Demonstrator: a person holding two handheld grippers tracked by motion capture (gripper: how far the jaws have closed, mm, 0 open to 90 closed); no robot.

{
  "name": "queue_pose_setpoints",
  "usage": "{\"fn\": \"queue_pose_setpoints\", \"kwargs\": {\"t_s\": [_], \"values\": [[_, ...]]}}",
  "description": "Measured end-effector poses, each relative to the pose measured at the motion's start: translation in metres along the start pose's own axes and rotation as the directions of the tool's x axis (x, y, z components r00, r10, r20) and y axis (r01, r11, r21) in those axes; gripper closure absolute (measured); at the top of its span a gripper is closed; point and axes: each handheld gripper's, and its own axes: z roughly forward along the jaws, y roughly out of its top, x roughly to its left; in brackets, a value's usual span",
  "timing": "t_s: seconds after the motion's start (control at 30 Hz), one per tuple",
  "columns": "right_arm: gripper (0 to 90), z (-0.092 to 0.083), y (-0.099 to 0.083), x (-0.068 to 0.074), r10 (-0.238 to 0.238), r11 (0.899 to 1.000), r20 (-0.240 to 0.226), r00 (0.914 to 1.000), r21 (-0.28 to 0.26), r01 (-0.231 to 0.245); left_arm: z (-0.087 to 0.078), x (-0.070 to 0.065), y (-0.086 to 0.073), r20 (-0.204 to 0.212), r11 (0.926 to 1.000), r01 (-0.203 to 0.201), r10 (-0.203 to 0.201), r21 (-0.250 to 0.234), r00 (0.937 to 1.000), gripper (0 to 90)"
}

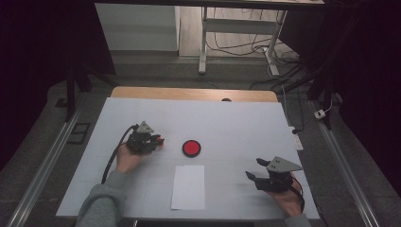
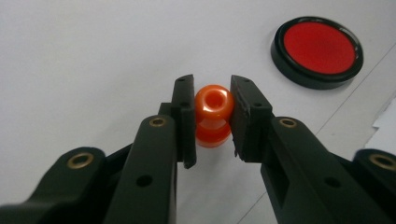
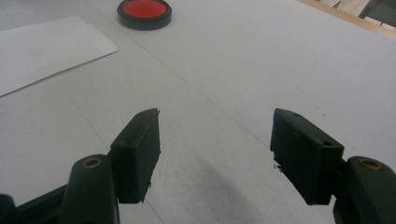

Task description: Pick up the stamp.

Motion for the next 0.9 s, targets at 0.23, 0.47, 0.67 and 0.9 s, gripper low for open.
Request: {"fn": "queue_pose_setpoints", "kwargs": {"t_s": [0.23, 0.47, 0.67, 0.9], "values": [[32.4, 0.0, 0.0, 0.0, -0.002, 1.0, 0.002, 1.0, 0.003, 0.002, -0.008, 0.002, 0.002, 0.013, 0.9992, 0.02, -0.02, -0.036, 0.9997, 72.0], [32.4, 0.0, 0.0, 0.0, -0.002, 1.0, 0.003, 1.0, 0.003, 0.002, -0.015, 0.002, 0.003, 0.027, 0.9974, 0.033, -0.032, -0.064, 0.9991, 72.0], [32.4, 0.0, 0.0, 0.001, -0.004, 1.0, 0.009, 1.0, 0.005, 0.004, -0.021, 0.001, 0.005, 0.037, 0.9957, 0.038, -0.035, -0.085, 0.9987, 72.0], [32.5, 0.001, 0.0, 0.001, -0.005, 1.0, 0.005, 1.0, 0.003, 0.005, -0.026, 0.001, 0.007, 0.053, 0.9938, 0.044, -0.039, -0.102, 0.9979, 72.0]]}}
